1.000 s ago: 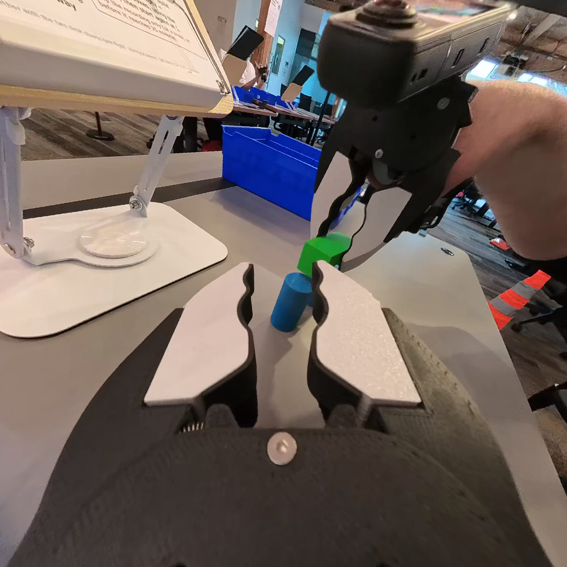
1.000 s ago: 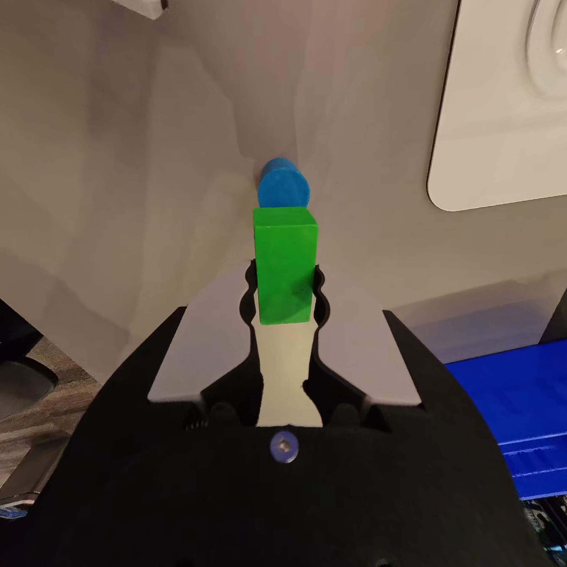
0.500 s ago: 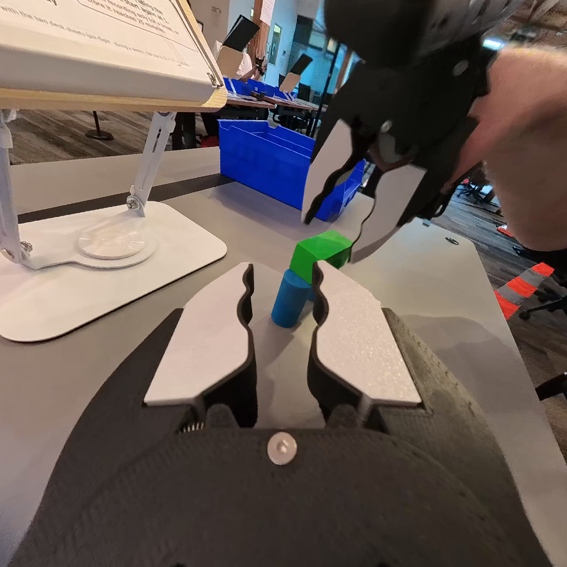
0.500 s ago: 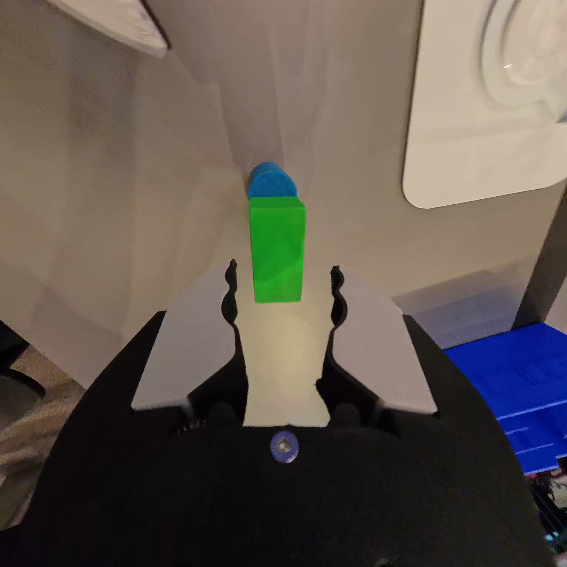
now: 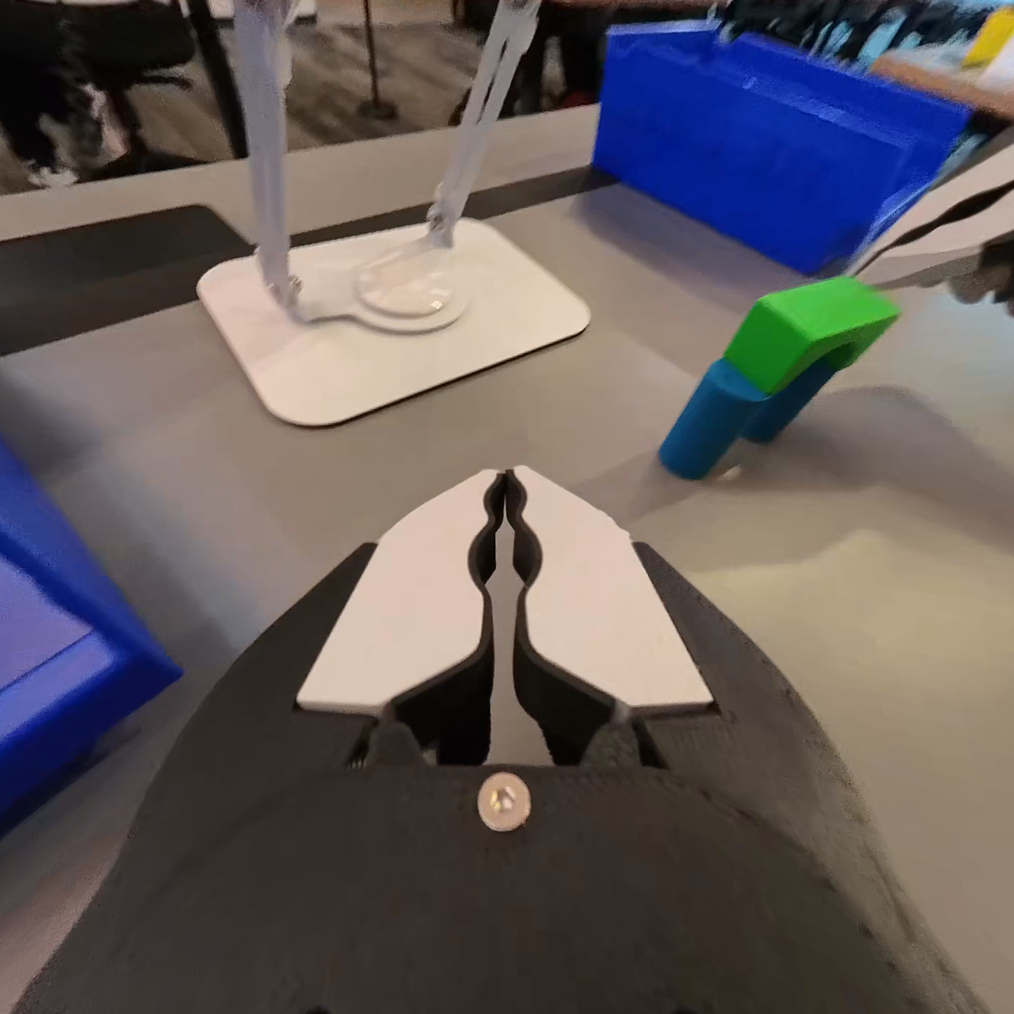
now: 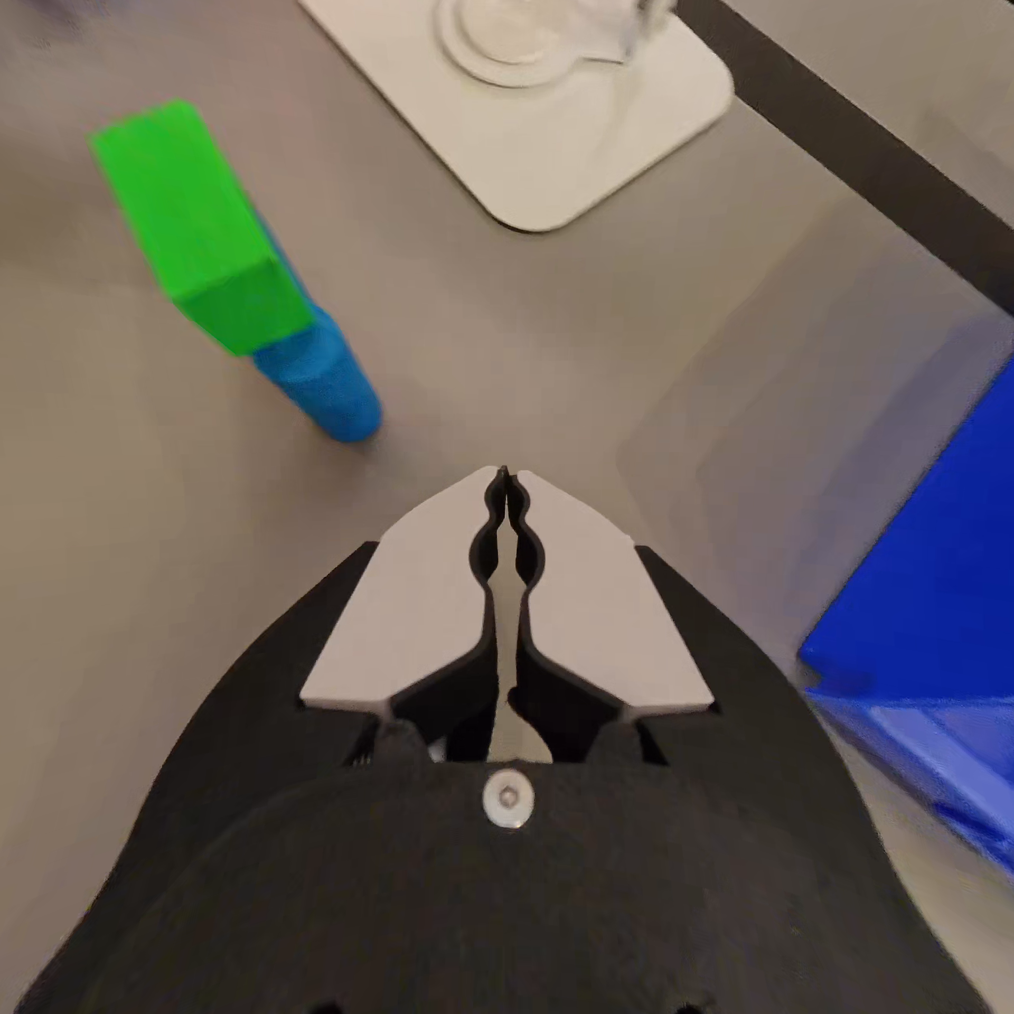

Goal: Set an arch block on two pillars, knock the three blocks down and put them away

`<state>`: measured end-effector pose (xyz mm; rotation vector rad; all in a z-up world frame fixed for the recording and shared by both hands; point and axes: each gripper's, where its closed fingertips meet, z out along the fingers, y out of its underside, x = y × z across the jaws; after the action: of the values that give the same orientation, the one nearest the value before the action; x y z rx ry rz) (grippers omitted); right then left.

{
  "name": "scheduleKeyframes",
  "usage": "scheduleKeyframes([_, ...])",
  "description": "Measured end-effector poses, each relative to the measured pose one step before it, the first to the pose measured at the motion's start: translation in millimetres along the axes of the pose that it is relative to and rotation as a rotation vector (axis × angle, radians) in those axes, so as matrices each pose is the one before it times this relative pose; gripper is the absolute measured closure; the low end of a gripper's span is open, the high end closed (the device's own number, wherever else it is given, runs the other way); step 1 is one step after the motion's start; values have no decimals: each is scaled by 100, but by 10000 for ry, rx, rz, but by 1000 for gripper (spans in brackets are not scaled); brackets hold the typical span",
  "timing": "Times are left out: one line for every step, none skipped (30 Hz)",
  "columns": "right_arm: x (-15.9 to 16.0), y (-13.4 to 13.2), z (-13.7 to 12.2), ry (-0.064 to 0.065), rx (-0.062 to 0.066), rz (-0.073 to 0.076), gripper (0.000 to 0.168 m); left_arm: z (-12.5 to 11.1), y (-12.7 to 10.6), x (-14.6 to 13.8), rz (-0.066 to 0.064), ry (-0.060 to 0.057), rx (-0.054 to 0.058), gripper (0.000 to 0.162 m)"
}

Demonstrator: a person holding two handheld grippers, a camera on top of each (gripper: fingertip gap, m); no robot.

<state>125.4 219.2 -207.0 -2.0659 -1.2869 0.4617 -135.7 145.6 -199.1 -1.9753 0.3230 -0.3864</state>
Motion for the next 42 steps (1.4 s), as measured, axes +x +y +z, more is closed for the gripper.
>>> scheduleKeyframes([912, 672, 556, 458, 287, 285, 168, -126, 511, -591, 177, -419, -279, 162])
scheduleKeyframes([673, 490, 442, 323, 301, 207, 168, -85, 477, -432, 228, -331, -233, 162])
scheduleKeyframes([122, 332, 370, -4, 324, 95, 168, -20, 477, -210, 153, -154, -223, 162])
scheduleKeyframes([52, 299, 331, -5, 273, 100, 168, 41, 494, -148, 0, -75, -222, 162])
scheduleKeyframes([126, 536, 361, 73, -29, 151, 168, 27, 358, -30, -45, -11, -217, 162])
scheduleKeyframes([-70, 457, 383, -59, -98, 98, 168, 5, 179, -32, 17, -59, -101, 162])
scheduleKeyframes([12, 287, 289, 6, -161, 91, 168, 40, 165, -82, 21, -108, -109, 162])
scheduleKeyframes([457, -102, 86, 394, 1, -38, 168, 106, 195, -77, 42, -99, -154, 162])
scheduleKeyframes([174, -82, 111, 246, 21, -134, 168, 132, 137, 6, 98, -77, -122, 162])
scheduleKeyframes([-12, 224, 185, 99, -197, -119, 168, 104, 89, 66, 137, -68, -92, 162])
scheduleKeyframes([-48, 226, 170, 85, -200, -119, 168, 101, 99, 105, 141, -46, -94, 162])
scheduleKeyframes([25, -24, 49, 133, -1, -96, 168, 69, 69, 5, 88, -85, -64, 162])
scheduleKeyframes([-33, -55, -17, 54, 47, -71, 168, 43, 31, 10, 34, -23, -35, 162])
scheduleKeyframes([-69, 96, 8, -49, -58, -7, 168, 16, 15, -1, -26, 31, -13, 162])
scheduleKeyframes([61, 80, -2, -11, -39, 98, 168, -10, 9, -73, -93, 17, 7, 162])
scheduleKeyframes([138, -96, -69, 18, 85, 103, 168, -28, 10, -224, -169, -48, 9, 162])
scheduleKeyframes([5, -9, -39, -74, 18, 54, 168, -32, 25, -189, -166, 9, 6, 162])
scheduleKeyframes([35, 105, -3, -51, -61, 86, 168, -60, 21, -87, -94, 49, 12, 162])
scheduleKeyframes([22, -49, -39, -36, 50, 67, 168, -79, 3, -87, -37, 7, 33, 162])
scheduleKeyframes([-116, -48, -46, -93, 54, -26, 168, -69, 74, -200, -27, -89, -19, 162])
scheduleKeyframes([-297, 12, -23, -184, 10, -107, 168, -35, 135, -70, -8, 1, -62, 162])
scheduleKeyframes([-148, 28, -25, -75, -1, -49, 168, -41, 110, 11, -3, 62, -41, 162])
scheduleKeyframes([-2, 11, -45, -9, 12, 46, 168, -72, 95, -2, -6, 41, -25, 162])
scheduleKeyframes([48, -9, -73, -21, 32, 79, 168, -97, 253, -191, 4, -57, -112, 162])
scheduleKeyframes([209, -12, -130, 4, 40, 212, 168, -161, 299, -298, 7, -109, -109, 162])
scheduleKeyframes([362, -25, -221, 28, 71, 385, 168, -265, 199, -301, -22, -85, -1, 162])
scheduleKeyframes([428, -16, -276, 79, 76, 397, 168, -315, 95, -242, -78, -28, 72, 162])
scheduleKeyframes([286, -54, -211, 82, 58, 261, 168, -308, 101, -292, -122, -23, 65, 162])
scheduleKeyframes([120, -80, -129, 162, -68, 98, 168, -276, 93, -282, -141, -3, 67, 162])
scheduleKeyframes([-287, -269, 5, 164, -117, -170, 168, -254, 14, -245, -155, 18, 89, 162])
scheduleKeyframes([-871, -645, 150, 10, -32, -251, 168, -214, -59, -186, -142, 41, 105, 162])
scheduleKeyframes([-1378, -913, 338, -151, -5, -208, 168, -152, -82, -203, -121, 3, 73, 162])
scheduleKeyframes([-1716, -1073, 571, -169, -27, -276, 168, -110, -99, -196, -93, -34, 45, 162])
scheduleKeyframes([-1852, -1167, 808, -36, -83, -482, 168, -100, -155, -117, -35, -29, 69, 162])
scheduleKeyframes([-1921, -1198, 960, 1, -160, -661, 168, -97, -131, -75, 21, -36, 60, 162])
scheduleKeyframes([-1697, -1245, 934, 9, -124, -599, 168, -99, -78, -105, 45, -77, 44, 162])
scheduleKeyframes([-1579, -1294, 861, -157, 29, -325, 168, -94, -55, -117, 40, -80, 40, 162])
scheduleKeyframes([-1184, -1031, 787, -119, 36, -224, 168, -102, -60, -40, 14, -27, 38, 162])
scheduleKeyframes([-645, -604, 685, 33, -56, -263, 168, -75, -29, -76, 3, -23, 18, 162])
scheduleKeyframes([-371, -395, 462, -7, 10, -94, 168, -90, 12, -194, 38, -108, -19, 162])
scheduleKeyframes([-306, -253, 222, -140, 101, 79, 168, -144, -17, -323, 70, -190, -2, 162])
scheduleKeyframes([-183, -54, 25, -157, 91, 110, 168, -161, -68, -294, 43, -139, 31, 162])
